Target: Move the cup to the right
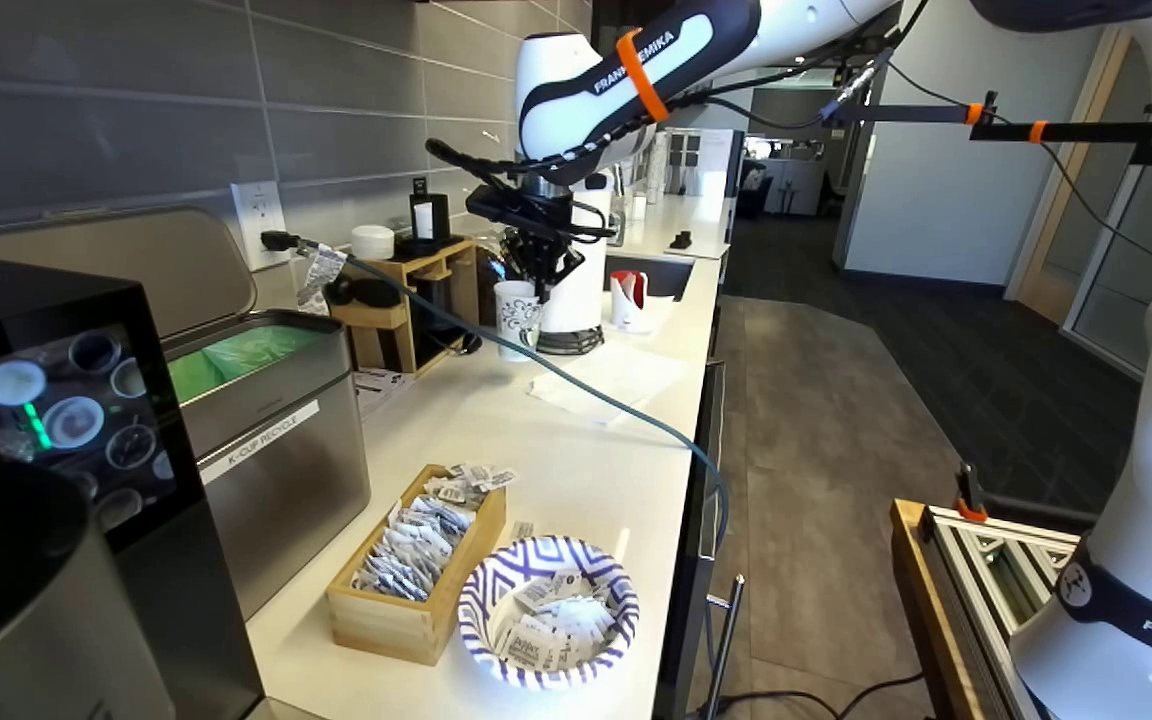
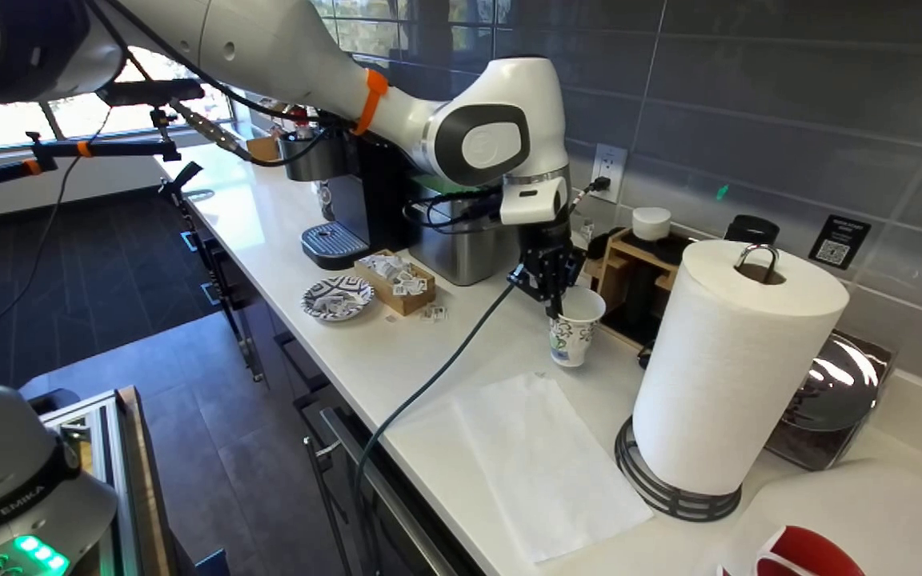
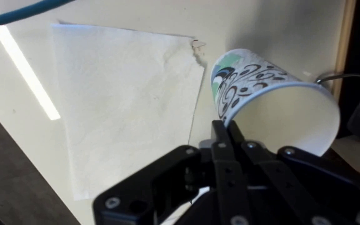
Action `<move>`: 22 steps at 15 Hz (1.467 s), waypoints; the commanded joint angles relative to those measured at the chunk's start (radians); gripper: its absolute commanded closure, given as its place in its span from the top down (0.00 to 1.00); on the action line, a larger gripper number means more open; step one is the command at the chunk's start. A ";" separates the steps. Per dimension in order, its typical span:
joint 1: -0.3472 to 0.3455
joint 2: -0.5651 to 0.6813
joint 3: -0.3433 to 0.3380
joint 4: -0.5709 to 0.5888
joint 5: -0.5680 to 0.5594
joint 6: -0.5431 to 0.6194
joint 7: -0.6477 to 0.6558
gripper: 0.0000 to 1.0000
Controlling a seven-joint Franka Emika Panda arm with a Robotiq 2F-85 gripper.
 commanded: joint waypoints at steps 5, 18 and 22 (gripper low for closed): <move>0.075 0.038 -0.050 -0.003 -0.145 0.048 0.112 0.01; 0.065 0.071 -0.035 0.003 -0.118 -0.014 0.092 0.29; 0.062 0.070 -0.033 0.007 -0.111 -0.017 0.086 0.58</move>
